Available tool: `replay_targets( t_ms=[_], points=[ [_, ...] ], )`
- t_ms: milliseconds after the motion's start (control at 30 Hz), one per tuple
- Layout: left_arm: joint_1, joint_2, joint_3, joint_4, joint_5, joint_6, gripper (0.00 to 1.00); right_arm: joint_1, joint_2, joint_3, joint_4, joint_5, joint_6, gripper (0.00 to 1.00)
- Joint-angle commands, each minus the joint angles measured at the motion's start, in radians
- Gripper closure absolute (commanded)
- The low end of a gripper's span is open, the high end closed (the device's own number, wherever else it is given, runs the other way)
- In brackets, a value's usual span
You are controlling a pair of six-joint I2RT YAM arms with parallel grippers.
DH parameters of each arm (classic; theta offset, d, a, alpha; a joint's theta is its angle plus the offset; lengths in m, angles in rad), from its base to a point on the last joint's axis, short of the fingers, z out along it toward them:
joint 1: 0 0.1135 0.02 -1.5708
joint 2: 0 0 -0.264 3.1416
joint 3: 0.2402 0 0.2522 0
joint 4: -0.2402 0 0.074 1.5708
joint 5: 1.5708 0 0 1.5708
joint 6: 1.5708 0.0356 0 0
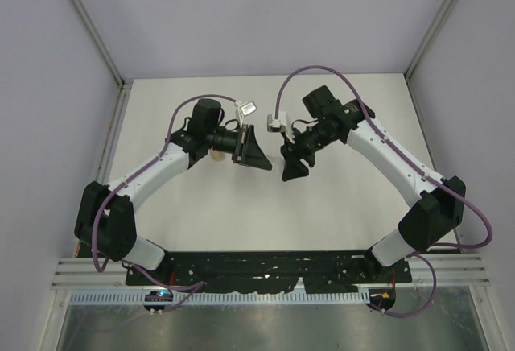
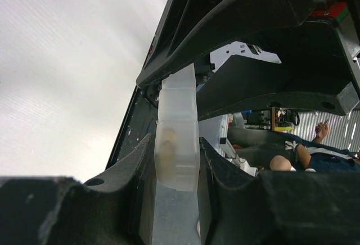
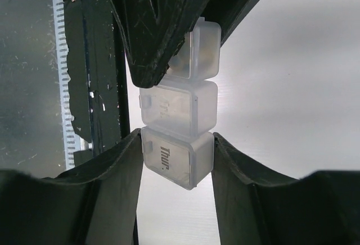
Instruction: Sort the pills into containers
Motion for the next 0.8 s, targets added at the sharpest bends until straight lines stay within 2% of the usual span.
replay_targets(
  t_ms=[0,100,233,533,767],
  points=[
    [-0.006,-0.023,0.013,0.004,0.016,0.029,1.00,-0.004,-0.005,0.013,-0.014,-0.034,-0.022,0.52],
    [-0.006,-0.024,0.012,0.001,0.013,0.035,1.00,-0.009,-0.006,0.010,-0.011,-0.028,-0.020,0.34],
    [-0.006,-0.024,0.015,-0.009,0.007,0.046,1.00,-0.018,-0.022,-0.001,-0.005,-0.019,-0.013,0.21],
    [-0.004,-0.024,0.036,-0.057,-0.016,0.092,1.00,-0.023,-0.087,-0.030,0.033,0.046,0.032,0.11],
    [-0.004,-0.035,0.049,-0.088,-0.031,0.129,1.00,-0.038,-0.153,-0.055,0.116,0.153,0.108,0.05]
  ],
)
